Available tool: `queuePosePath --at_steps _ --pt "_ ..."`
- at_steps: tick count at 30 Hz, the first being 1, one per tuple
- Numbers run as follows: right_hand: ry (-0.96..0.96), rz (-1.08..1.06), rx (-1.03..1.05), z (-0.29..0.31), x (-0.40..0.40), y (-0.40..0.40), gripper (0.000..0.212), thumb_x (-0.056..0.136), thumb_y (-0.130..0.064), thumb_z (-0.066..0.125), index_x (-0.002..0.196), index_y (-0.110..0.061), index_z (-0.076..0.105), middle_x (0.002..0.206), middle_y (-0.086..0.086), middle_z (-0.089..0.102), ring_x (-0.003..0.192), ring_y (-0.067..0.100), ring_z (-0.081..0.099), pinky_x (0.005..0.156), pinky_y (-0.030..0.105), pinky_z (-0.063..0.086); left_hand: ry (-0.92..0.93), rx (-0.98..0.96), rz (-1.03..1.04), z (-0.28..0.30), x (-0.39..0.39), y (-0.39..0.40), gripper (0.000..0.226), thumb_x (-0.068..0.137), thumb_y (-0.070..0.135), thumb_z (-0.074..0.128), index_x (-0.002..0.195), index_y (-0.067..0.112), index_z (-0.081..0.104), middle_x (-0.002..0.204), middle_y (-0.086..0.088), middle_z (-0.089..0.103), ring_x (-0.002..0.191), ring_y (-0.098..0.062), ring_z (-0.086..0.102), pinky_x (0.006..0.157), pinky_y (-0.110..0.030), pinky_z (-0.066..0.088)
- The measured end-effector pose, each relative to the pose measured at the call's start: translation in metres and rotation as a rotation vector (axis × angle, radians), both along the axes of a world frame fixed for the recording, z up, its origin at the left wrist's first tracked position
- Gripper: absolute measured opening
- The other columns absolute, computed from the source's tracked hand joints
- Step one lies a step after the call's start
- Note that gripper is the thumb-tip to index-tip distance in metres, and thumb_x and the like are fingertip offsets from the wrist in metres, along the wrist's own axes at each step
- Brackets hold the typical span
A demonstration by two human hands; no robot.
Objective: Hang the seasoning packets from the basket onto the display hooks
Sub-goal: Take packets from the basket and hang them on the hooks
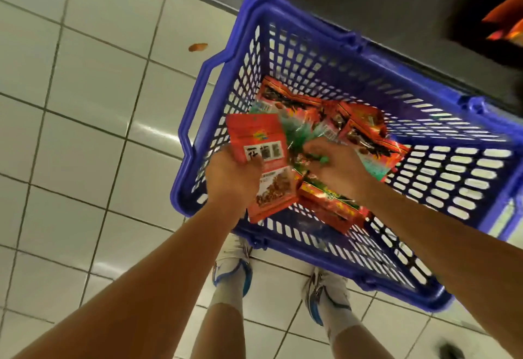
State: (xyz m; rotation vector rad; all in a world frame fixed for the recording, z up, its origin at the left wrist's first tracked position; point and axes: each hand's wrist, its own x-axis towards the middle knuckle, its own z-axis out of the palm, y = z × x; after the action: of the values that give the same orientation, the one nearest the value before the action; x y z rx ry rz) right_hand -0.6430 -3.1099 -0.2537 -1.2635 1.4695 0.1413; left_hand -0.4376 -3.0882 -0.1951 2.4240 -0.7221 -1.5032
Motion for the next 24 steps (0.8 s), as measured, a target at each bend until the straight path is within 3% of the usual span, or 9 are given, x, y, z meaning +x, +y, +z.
queuePosePath --at_steps 2,4,7,10,14,17,20,22,24 --pt "0.335 0.521 -0.224 -0.031 0.004 -0.002 0.078 0.087 -0.015 0.067 0.156 -0.019 0.03 0.164 0.012 0.03 0.152 0.032 0.026 0.12 0.045 0.032 -0.079 -0.035 -0.098 -0.01 0.005 0.002 0.01 0.092 0.023 0.071 0.089 0.03 0.063 0.076 0.011 0.067 0.063 -0.001 0.062 0.054 -0.019 0.052" --pt "0.413 0.862 -0.32 -0.062 0.017 0.002 0.104 0.086 -0.014 0.066 0.162 -0.019 -0.005 0.167 0.01 -0.019 0.153 0.031 -0.021 0.125 0.051 0.0 -0.095 -0.038 -0.14 -0.017 0.01 0.004 0.012 0.092 0.023 0.07 0.103 0.026 0.064 0.085 0.009 0.069 0.07 -0.003 0.062 0.066 -0.027 0.057" --pt "0.464 1.13 -0.366 -0.103 0.033 0.007 0.111 0.09 -0.027 0.066 0.156 -0.03 -0.023 0.159 0.005 -0.038 0.147 0.03 -0.035 0.12 0.06 -0.016 -0.122 -0.065 -0.187 -0.024 0.014 0.006 0.02 0.093 0.017 0.064 0.112 0.021 0.061 0.092 0.009 0.067 0.077 -0.012 0.061 0.071 -0.032 0.055" --pt "0.491 1.127 -0.426 -0.112 0.033 0.006 0.107 0.086 -0.041 0.07 0.16 -0.034 -0.007 0.165 0.003 -0.027 0.152 0.029 -0.025 0.12 0.063 -0.013 -0.135 -0.106 -0.188 -0.024 0.013 0.007 0.021 0.092 0.013 0.062 0.112 0.018 0.061 0.093 0.008 0.066 0.077 -0.012 0.061 0.069 -0.029 0.05" --pt "0.422 1.066 -0.498 -0.087 0.017 -0.009 0.063 0.095 -0.028 0.062 0.153 -0.035 0.038 0.168 0.0 0.021 0.157 0.03 0.006 0.124 0.056 -0.001 -0.12 -0.087 -0.106 -0.015 0.01 0.006 0.027 0.092 0.01 0.06 0.118 0.019 0.058 0.096 0.009 0.063 0.084 -0.015 0.06 0.07 -0.03 0.051" --pt "0.155 0.731 -0.464 -0.049 0.015 -0.03 0.032 0.1 -0.017 0.056 0.131 -0.021 0.064 0.147 0.002 0.056 0.147 0.03 0.036 0.126 0.046 0.017 -0.113 -0.1 -0.086 -0.001 0.01 0.007 0.035 0.093 0.009 0.059 0.125 0.021 0.057 0.099 0.009 0.061 0.086 -0.014 0.057 0.067 -0.025 0.046" --pt "0.063 0.337 -0.385 -0.005 0.009 -0.05 0.025 0.104 -0.015 0.05 0.117 -0.01 0.071 0.115 0.011 0.071 0.112 0.029 0.064 0.101 0.039 0.048 -0.036 -0.151 -0.002 0.025 0.012 0.007 0.04 0.093 0.009 0.058 0.128 0.026 0.06 0.095 0.016 0.064 0.082 -0.008 0.062 0.075 -0.029 0.05" --pt "0.141 0.26 -0.343 0.02 0.001 -0.058 0.028 0.105 -0.025 0.05 0.116 -0.01 0.071 0.099 0.012 0.072 0.09 0.029 0.066 0.076 0.035 0.048 -0.003 -0.17 0.078 0.045 0.016 0.003 0.035 0.092 0.01 0.059 0.123 0.028 0.063 0.092 0.016 0.068 0.083 -0.005 0.066 0.079 -0.033 0.057" --pt "0.183 0.141 -0.339 0.043 -0.01 -0.064 0.031 0.104 -0.029 0.052 0.105 -0.004 0.071 0.089 0.015 0.071 0.083 0.032 0.065 0.071 0.037 0.046 0.034 -0.174 0.143 0.066 0.023 -0.001 0.031 0.091 0.01 0.061 0.105 0.036 0.07 0.089 0.012 0.074 0.085 -0.011 0.073 0.079 -0.039 0.061"
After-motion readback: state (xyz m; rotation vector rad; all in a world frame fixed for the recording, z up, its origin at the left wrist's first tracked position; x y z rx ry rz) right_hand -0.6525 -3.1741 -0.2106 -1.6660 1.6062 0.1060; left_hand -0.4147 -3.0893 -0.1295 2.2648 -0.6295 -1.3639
